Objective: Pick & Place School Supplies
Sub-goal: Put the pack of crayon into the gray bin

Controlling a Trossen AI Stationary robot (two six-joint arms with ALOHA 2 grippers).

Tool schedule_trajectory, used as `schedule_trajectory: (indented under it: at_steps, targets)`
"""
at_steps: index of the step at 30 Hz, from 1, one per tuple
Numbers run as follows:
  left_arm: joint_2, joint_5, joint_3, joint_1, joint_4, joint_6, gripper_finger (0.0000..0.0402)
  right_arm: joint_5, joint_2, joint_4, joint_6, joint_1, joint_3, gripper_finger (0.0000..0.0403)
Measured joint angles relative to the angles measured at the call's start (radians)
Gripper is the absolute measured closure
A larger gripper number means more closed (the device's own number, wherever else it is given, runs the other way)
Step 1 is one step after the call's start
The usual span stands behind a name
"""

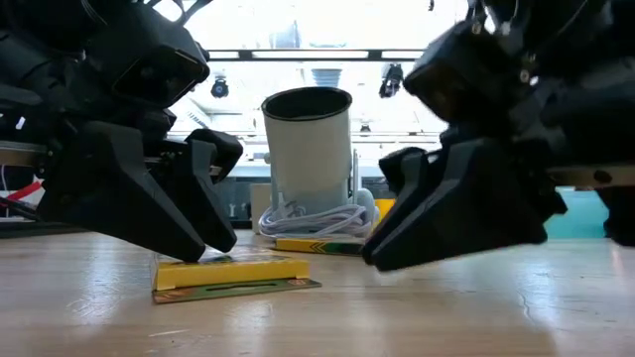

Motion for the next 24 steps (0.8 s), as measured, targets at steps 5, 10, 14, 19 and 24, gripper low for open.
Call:
schedule_trajectory:
  at_steps: [5,10,14,19,24]
  targets:
    - [0.0,0.0,0.008,0.0,-0.007,0.001,0.0266,0.013,-0.019,-0.011,-0.071,-0.01,0.019,0.0335]
    - [0.0,0.001,0.012,0.0,-0.005,0.004,0.0266,0.015,-0.01,-0.004,-0.02,-0.015,0.016,0.0335]
    - [0.0,0.002,0.012,0.0,-0.006,0.034,0.0266,0.022,-0.005,-0.005,-0.018,-0.015,0.016,0.0335]
    - [0.0,0.015,0.013,0.0,-0.004,0.042,0.0266,0.034,-0.005,-0.005,-0.022,-0.016,0.016,0.0335]
    - [0.0,0.029,0.026,0.001,-0.009,0.042,0.0266,0.034,-0.004,-0.005,-0.022,-0.016,0.016,0.0335]
